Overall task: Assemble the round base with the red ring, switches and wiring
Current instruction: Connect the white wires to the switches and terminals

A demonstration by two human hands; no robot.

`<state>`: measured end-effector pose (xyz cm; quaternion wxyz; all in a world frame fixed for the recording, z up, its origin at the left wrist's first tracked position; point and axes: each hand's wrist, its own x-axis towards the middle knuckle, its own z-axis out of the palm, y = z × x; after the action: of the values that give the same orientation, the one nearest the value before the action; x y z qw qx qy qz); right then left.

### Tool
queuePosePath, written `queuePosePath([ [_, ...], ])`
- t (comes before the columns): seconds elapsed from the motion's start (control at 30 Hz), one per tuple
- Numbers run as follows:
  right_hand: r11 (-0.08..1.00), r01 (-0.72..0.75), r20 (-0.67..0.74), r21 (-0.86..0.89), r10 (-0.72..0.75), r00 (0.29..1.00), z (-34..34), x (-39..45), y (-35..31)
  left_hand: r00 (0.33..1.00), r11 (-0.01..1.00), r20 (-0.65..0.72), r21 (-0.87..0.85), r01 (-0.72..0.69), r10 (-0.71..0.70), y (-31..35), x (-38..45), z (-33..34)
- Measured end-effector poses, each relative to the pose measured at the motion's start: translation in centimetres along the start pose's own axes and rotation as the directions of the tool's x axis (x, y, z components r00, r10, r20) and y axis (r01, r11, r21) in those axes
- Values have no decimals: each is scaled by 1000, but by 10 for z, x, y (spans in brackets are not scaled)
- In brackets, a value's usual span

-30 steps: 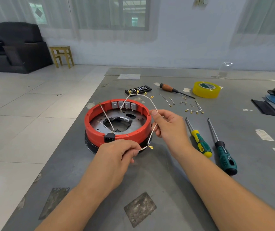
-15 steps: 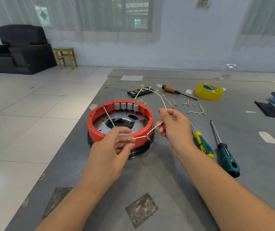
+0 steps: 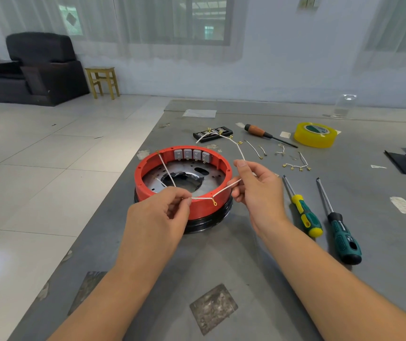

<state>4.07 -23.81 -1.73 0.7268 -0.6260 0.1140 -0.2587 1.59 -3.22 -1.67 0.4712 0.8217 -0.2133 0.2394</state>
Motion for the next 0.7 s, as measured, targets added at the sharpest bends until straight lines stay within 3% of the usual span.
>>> queuePosePath([
  [0.13,1000,-7,17,24,7,1000,0,-2,-1,997,992,-59,114,-47,54,-2,3,-1],
  [0.53,979,-125,16,163,124,992,1,-2,-8,994,987,-9,122,-103,105,-3,5,-3],
  [0.7,935,-192,99,297,170,980,-1,-4,-12,993,982,-12,149,-117,120,-7,6,-3],
])
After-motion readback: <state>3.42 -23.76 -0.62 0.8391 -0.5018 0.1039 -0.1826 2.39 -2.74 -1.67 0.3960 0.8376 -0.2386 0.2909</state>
